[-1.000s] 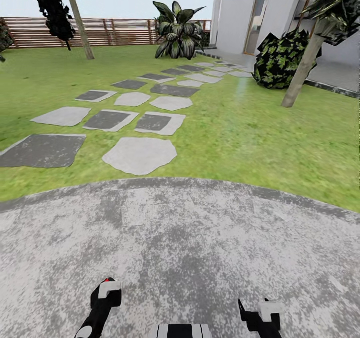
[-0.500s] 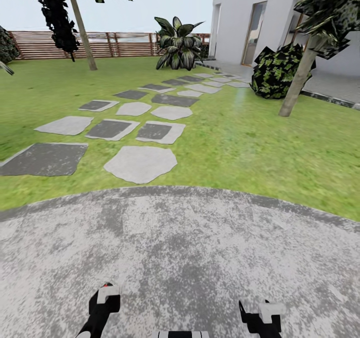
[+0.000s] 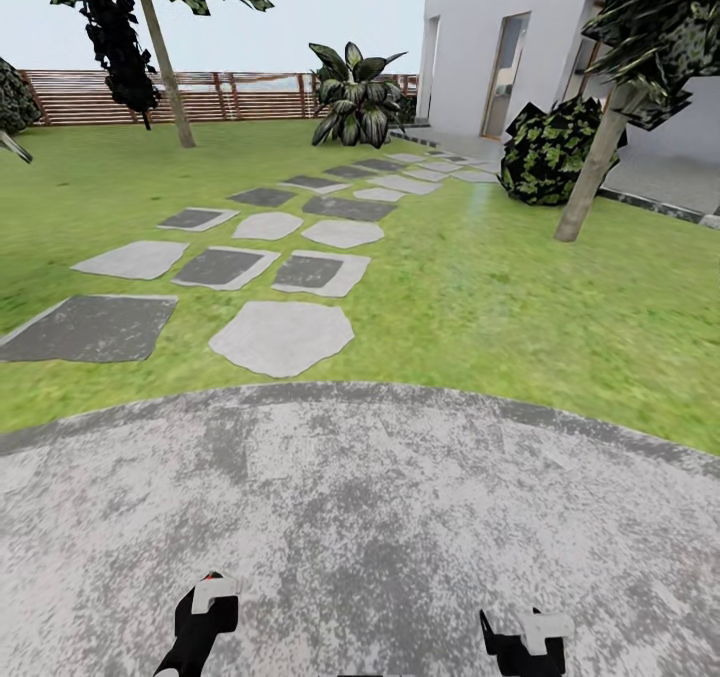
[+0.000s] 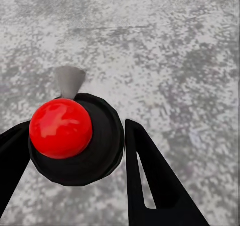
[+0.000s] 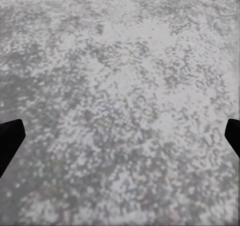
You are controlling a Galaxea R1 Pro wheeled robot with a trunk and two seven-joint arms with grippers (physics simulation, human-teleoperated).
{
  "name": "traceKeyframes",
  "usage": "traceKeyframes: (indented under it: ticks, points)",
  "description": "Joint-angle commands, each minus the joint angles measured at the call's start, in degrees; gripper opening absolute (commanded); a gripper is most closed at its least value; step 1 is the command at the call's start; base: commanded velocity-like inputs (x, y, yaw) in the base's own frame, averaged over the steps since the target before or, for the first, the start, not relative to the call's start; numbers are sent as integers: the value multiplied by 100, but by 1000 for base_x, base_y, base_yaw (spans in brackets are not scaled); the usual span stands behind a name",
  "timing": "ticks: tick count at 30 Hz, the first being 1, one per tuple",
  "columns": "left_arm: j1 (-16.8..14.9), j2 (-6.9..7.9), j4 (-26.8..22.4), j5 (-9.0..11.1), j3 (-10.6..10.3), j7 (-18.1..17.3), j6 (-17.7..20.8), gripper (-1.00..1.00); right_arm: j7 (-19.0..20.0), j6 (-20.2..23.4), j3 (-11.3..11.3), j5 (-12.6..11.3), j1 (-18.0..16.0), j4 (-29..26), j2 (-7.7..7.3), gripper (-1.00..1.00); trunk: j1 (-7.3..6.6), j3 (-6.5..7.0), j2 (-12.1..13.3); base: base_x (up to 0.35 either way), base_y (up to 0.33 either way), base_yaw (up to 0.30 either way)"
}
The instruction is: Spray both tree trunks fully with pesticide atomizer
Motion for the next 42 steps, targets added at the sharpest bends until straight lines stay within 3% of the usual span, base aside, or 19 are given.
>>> traceKeyframes:
  ticks: [1, 6, 42]
  points:
    - [0, 0, 1, 0, 0, 2, 0, -100, 0, 0, 0, 0, 0, 5, 1, 100, -23, 19, 42, 0, 0, -1]
    - [0, -5, 2, 5, 0, 2, 0, -100, 0, 0, 0, -7, 0, 12, 3, 100, -132, 109, 242, 0, 0, 0]
    - [0, -35, 97, 8, 0, -6, -17, -100, 0, 0, 0, 0, 0, 21, 4, 100, -132, 398, 242, 0, 0, 0]
